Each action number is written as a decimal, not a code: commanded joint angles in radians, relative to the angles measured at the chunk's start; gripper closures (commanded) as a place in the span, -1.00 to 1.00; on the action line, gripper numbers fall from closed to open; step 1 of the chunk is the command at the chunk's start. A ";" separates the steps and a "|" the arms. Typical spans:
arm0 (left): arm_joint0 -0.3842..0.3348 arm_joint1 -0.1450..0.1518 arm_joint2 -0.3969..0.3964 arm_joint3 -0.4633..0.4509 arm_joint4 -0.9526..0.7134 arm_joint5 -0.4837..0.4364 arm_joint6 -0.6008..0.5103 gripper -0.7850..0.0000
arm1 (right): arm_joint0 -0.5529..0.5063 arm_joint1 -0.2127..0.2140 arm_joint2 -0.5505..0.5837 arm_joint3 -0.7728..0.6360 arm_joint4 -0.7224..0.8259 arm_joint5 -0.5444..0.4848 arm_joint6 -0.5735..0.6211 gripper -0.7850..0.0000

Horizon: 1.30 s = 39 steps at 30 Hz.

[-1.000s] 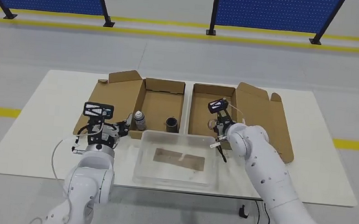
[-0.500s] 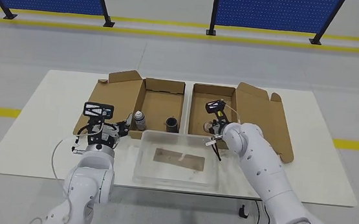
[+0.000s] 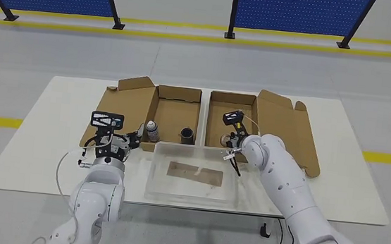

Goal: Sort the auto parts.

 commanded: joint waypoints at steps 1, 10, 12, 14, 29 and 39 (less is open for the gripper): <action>0.000 0.000 0.000 0.000 0.000 0.000 0.000 -1.00 | 0.002 -0.001 0.001 0.007 0.001 -0.005 0.003 0.66; 0.000 0.000 0.000 0.000 0.000 0.000 0.000 -1.00 | 0.005 -0.003 0.010 0.015 0.012 -0.020 -0.010 0.54; 0.000 0.000 0.000 0.000 0.000 0.000 0.000 -1.00 | 0.001 -0.001 0.021 0.004 0.022 -0.020 -0.024 0.50; 0.000 0.000 0.000 0.000 0.000 0.000 0.000 -1.00 | -0.008 0.002 0.035 -0.016 0.033 -0.020 -0.039 0.46; 0.000 0.000 0.000 0.000 0.000 0.000 0.000 -1.00 | -0.284 0.076 0.290 -0.508 0.070 0.002 -0.153 -1.00; 0.000 0.000 0.000 0.000 0.000 0.000 0.000 -1.00 | -0.509 0.109 0.442 -0.793 0.111 -0.038 -0.218 -1.00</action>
